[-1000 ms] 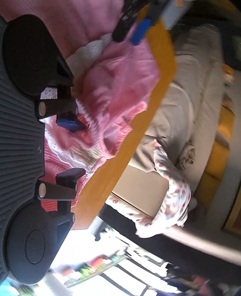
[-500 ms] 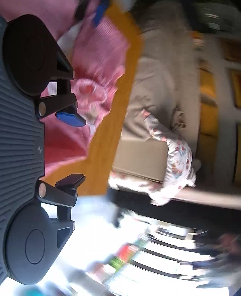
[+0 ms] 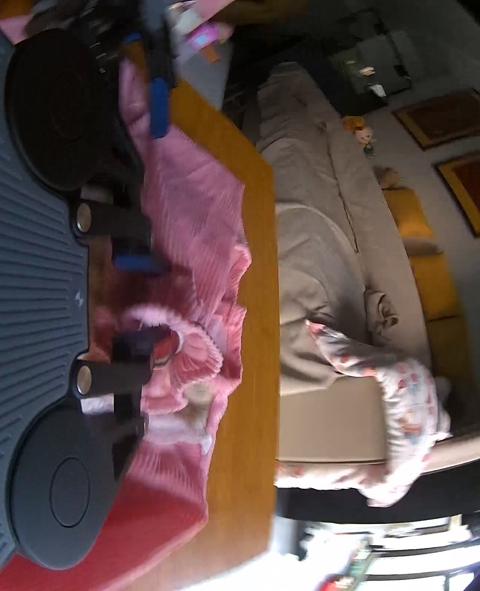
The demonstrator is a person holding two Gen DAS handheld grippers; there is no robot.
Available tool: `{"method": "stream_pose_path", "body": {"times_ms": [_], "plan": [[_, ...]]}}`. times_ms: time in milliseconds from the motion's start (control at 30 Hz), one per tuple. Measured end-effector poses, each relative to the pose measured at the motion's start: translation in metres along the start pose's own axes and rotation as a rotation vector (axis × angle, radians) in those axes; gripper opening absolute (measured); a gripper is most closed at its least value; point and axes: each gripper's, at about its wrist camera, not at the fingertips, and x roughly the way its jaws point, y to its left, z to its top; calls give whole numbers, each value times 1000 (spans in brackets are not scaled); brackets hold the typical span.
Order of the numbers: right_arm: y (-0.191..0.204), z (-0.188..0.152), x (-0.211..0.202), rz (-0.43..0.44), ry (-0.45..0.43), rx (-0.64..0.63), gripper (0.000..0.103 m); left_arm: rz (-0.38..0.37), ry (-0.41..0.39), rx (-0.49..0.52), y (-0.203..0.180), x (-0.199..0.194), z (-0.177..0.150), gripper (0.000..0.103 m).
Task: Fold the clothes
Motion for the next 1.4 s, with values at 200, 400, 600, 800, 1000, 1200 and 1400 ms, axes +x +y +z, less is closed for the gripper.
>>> {"method": "stream_pose_path", "body": {"times_ms": [200, 400, 600, 800, 1000, 1200, 1400], "plan": [[12, 39, -34, 142, -142, -25, 11, 48, -52, -6, 1, -12, -1, 94], [-18, 8, -17, -59, 51, -135, 11, 63, -53, -24, 4, -13, -2, 94], [-67, -15, -46, -282, 102, -20, 11, 58, -51, -15, 1, -13, -1, 96], [-29, 6, -63, -85, -64, 44, 21, -90, -28, 55, -21, -7, 16, 101], [2, 11, -27, -125, -91, 35, 40, -148, 93, 126, -37, 15, 16, 101], [-33, -7, -16, -52, -50, 221, 39, -228, -10, 41, -23, -2, 21, 101], [-24, -15, -31, 36, -86, 189, 6, -257, -72, -130, 4, -8, 29, 102]]}}
